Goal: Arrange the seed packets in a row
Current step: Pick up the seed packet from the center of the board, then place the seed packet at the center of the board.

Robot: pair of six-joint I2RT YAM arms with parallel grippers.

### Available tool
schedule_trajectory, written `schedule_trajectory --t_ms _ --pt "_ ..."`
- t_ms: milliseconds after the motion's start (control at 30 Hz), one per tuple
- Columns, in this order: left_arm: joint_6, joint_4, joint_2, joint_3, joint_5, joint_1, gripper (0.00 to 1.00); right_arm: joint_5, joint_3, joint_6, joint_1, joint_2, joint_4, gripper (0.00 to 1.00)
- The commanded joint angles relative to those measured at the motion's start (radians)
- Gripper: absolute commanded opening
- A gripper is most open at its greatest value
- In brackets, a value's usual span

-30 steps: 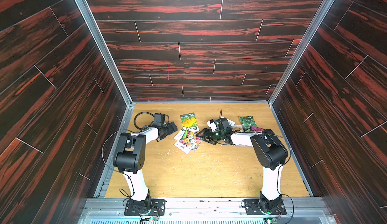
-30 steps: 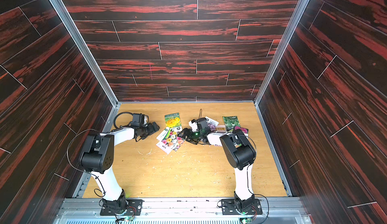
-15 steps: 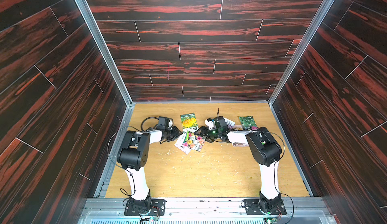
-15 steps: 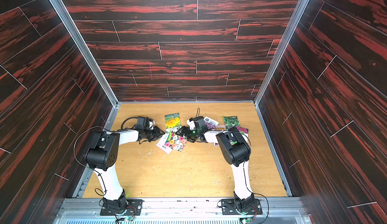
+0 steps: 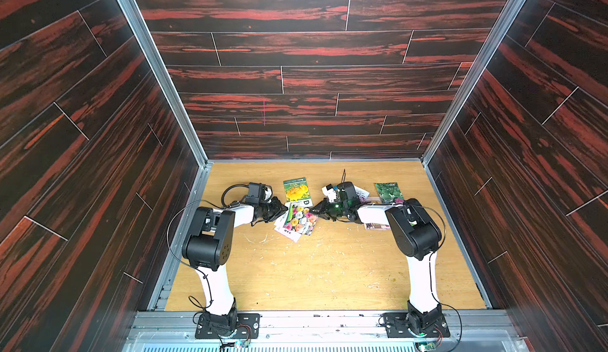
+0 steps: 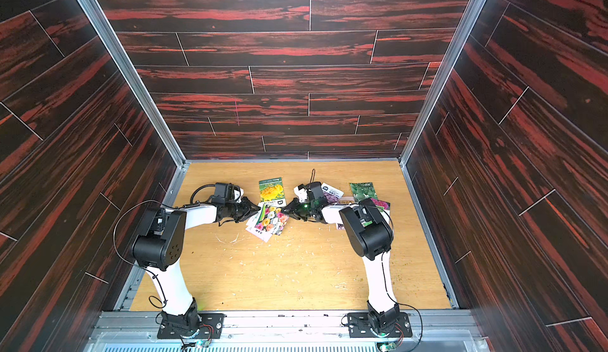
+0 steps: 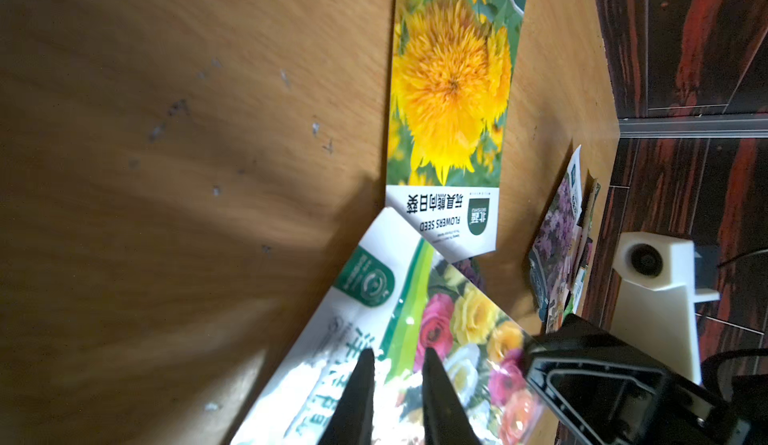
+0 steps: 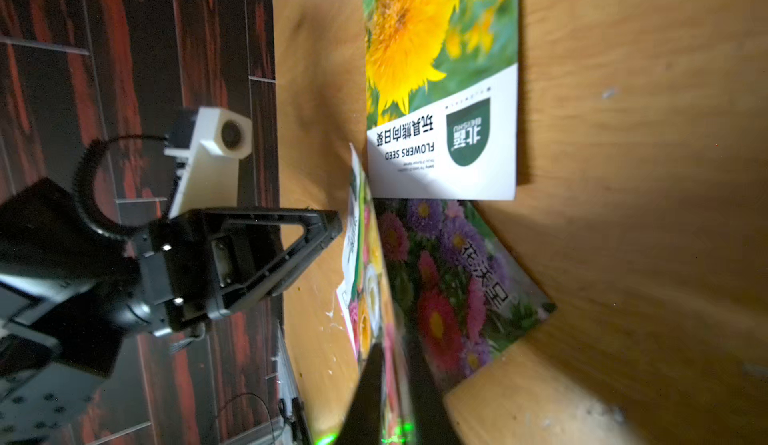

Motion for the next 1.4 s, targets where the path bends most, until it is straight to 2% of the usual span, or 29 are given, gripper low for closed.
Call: schedule_trajectory --t_ms 0,133,167,267,367,433,533,600,733,900,1033,1133,1200,1300,1367 --pt "0.004 -0.032 -0.044 0.003 -0.008 -0.004 0.31 -0.043 -0.014 -0.01 -0.003 -0.017 0.011 0.0" --pt "0.098 -0.203 -0.122 0.059 -0.037 -0.003 0.44 -0.139 -0.026 -0.103 -0.04 -0.059 -0.002 0.0" --pt "0.13 -0.268 -0.14 0.084 -0.045 -0.004 0.48 -0.192 -0.021 -0.123 -0.056 -0.064 -0.005 0.0" --pt "0.207 -0.435 -0.222 0.151 -0.088 -0.001 0.66 -0.411 0.005 -0.178 -0.099 -0.061 -0.02 0.0" --pt "0.284 -0.507 -0.288 0.201 -0.064 0.002 0.86 -0.53 0.067 -0.362 -0.108 -0.065 -0.228 0.0" --pt "0.384 -0.535 -0.289 0.238 0.003 0.004 0.91 -0.559 0.105 -0.515 -0.108 -0.076 -0.383 0.0" --pt "0.59 -0.76 -0.217 0.351 0.115 0.016 0.91 -0.625 0.122 -0.571 -0.114 -0.084 -0.438 0.0" --pt "0.649 -0.814 -0.174 0.385 0.204 0.024 0.91 -0.653 0.123 -0.583 -0.114 -0.093 -0.445 0.0" --pt "0.682 -0.822 -0.126 0.396 0.28 0.026 0.91 -0.674 0.116 -0.599 -0.114 -0.115 -0.451 0.0" --pt "0.712 -0.817 -0.135 0.391 0.394 0.018 0.9 -0.702 0.114 -0.605 -0.114 -0.121 -0.451 0.0" --pt "0.711 -0.811 -0.14 0.377 0.388 -0.02 0.9 -0.704 0.123 -0.593 -0.114 -0.112 -0.437 0.0" --pt "0.71 -0.81 -0.14 0.362 0.398 -0.055 0.85 -0.702 0.125 -0.586 -0.113 -0.109 -0.43 0.0" --pt "0.734 -0.839 -0.139 0.362 0.378 -0.079 0.79 -0.701 0.123 -0.582 -0.114 -0.114 -0.422 0.0" --pt "0.746 -0.854 -0.134 0.363 0.381 -0.104 0.51 -0.697 0.128 -0.58 -0.116 -0.117 -0.417 0.0" --pt "0.751 -0.864 -0.129 0.37 0.386 -0.111 0.37 -0.699 0.134 -0.576 -0.119 -0.115 -0.414 0.0"
